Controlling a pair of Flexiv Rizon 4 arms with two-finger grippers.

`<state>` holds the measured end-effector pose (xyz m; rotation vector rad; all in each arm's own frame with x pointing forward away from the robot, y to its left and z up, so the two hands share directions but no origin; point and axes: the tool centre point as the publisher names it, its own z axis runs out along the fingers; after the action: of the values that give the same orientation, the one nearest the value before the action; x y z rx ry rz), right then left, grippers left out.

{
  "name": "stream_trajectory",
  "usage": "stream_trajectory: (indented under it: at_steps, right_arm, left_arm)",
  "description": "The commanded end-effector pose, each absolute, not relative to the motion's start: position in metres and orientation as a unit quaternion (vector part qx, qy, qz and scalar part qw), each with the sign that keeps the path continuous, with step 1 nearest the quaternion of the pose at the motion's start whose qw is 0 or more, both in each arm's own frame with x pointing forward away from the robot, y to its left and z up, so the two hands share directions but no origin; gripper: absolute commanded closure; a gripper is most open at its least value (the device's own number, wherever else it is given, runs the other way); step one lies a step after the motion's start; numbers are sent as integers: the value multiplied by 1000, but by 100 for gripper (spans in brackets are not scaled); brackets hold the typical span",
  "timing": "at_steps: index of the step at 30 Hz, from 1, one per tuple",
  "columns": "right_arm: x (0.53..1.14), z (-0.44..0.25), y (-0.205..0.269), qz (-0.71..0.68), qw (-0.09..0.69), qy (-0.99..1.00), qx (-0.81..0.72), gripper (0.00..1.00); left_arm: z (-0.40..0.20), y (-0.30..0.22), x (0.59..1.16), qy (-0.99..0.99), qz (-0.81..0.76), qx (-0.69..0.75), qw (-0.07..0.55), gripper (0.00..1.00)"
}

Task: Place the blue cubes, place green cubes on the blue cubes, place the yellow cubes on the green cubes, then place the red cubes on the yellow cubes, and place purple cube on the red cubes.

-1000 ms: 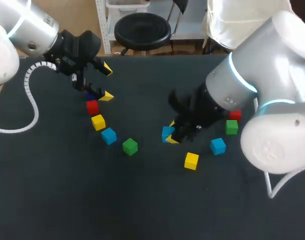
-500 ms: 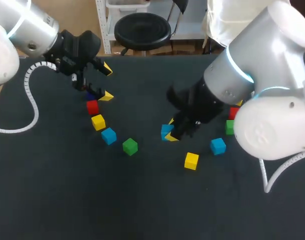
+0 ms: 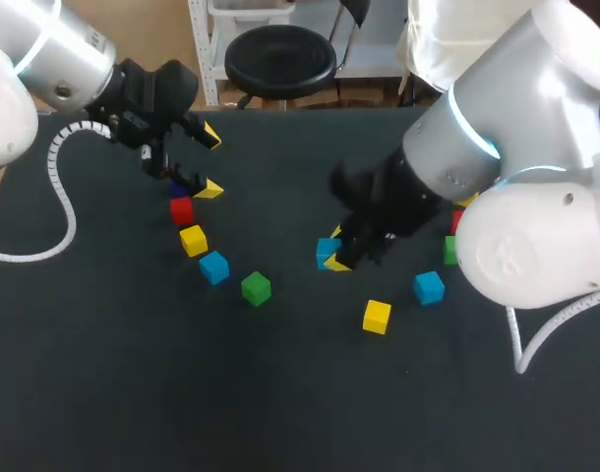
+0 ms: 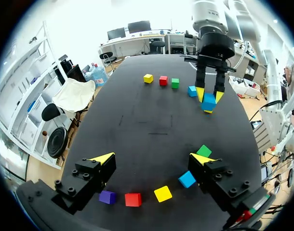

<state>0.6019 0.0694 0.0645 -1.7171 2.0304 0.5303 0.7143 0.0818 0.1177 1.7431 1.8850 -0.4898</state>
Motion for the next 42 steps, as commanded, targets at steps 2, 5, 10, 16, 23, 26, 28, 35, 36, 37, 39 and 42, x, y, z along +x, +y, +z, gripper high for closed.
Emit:
stream_trajectory:
  at_steps: [2, 5, 10, 16, 23, 26, 28, 35, 36, 37, 39, 42]
  right_arm:
    - [618, 62, 66, 202, 214, 726, -621, 100]
    - [625, 59, 63, 206, 222, 720, -624, 100]
    - [634, 50, 60, 216, 220, 720, -621, 100]
    - [637, 45, 59, 218, 213, 724, -619, 100]
    - [643, 37, 58, 216, 213, 714, -631, 100]
    - [644, 34, 57, 215, 213, 712, -633, 100]
    - [644, 31, 56, 214, 210, 712, -635, 100]
    - [643, 25, 53, 218, 213, 715, -629, 100]
    - [643, 24, 53, 218, 214, 715, -629, 100]
    - [644, 23, 53, 215, 216, 715, -629, 100]
    - [645, 21, 52, 213, 220, 714, -630, 100]
    - [647, 17, 51, 209, 229, 713, -628, 100]
  left_arm:
    - [118, 82, 714, 696, -181, 644, 260, 0]
    - [118, 82, 714, 696, -181, 644, 260, 0]
    - [118, 82, 714, 696, -181, 644, 260, 0]
    - [118, 82, 714, 696, -181, 644, 260, 0]
    - [118, 82, 714, 696, -181, 644, 260, 0]
    - [118, 82, 714, 696, -181, 644, 260, 0]
    - [118, 82, 714, 696, -181, 644, 260, 0]
    - [118, 82, 714, 696, -181, 644, 260, 0]
    - [118, 82, 714, 696, -181, 644, 260, 0]
    - [118, 82, 714, 696, -181, 644, 260, 0]
    - [118, 82, 714, 696, -181, 644, 260, 0]
    - [118, 82, 714, 696, -181, 644, 260, 0]
